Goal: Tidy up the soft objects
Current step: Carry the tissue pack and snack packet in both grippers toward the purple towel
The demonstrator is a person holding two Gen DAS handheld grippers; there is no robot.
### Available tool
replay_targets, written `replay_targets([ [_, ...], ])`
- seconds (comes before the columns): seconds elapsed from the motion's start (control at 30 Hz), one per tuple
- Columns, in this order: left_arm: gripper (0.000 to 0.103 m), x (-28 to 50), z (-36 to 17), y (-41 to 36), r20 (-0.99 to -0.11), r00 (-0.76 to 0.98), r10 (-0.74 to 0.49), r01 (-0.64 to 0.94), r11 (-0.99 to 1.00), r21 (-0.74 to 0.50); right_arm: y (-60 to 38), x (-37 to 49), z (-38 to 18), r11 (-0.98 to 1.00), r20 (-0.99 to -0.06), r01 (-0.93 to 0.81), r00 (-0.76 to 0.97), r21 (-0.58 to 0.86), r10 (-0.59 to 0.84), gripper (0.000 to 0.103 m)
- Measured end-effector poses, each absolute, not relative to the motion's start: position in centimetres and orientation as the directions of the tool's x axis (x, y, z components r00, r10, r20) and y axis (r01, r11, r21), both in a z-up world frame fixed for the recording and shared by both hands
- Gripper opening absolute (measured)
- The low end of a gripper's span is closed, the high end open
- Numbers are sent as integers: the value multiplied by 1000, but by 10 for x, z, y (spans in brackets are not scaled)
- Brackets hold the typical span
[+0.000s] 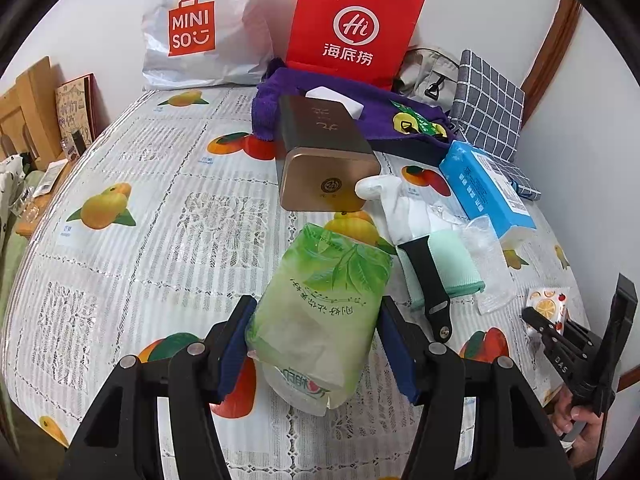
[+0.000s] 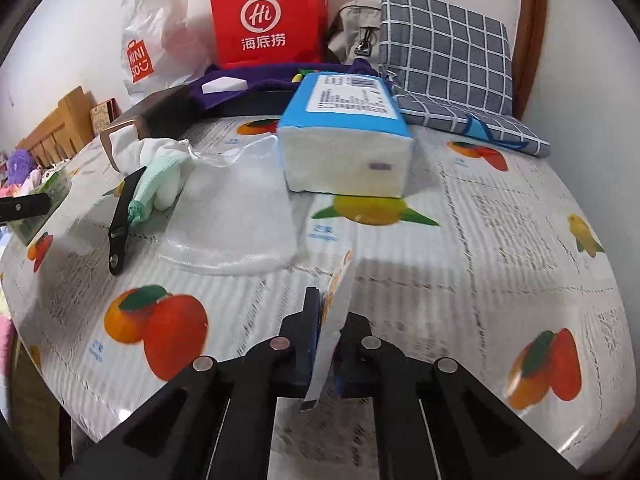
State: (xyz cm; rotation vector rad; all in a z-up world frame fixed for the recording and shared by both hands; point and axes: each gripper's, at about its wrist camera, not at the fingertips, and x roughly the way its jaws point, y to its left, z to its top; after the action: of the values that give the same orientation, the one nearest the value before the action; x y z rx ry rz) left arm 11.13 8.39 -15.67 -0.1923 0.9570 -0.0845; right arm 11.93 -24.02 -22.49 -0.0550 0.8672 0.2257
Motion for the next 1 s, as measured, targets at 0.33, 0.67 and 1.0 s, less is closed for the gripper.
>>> replay_targets([
  [0.33,59,123,-153,78,-800,579,-158,-4,981,-196,-270,125,-220,959,-742,-200,608,203,284,5],
  [0.67,59,143,-139,77,-793,595,-132,-12,985,-173,-266,148,-183,951,-698,-244,648,189,305,5],
  [1.0,59,185,-109,77,-774,626,-101,-19,989,-144,-244,190,-132,947,-644,-304,704,108,299,5],
])
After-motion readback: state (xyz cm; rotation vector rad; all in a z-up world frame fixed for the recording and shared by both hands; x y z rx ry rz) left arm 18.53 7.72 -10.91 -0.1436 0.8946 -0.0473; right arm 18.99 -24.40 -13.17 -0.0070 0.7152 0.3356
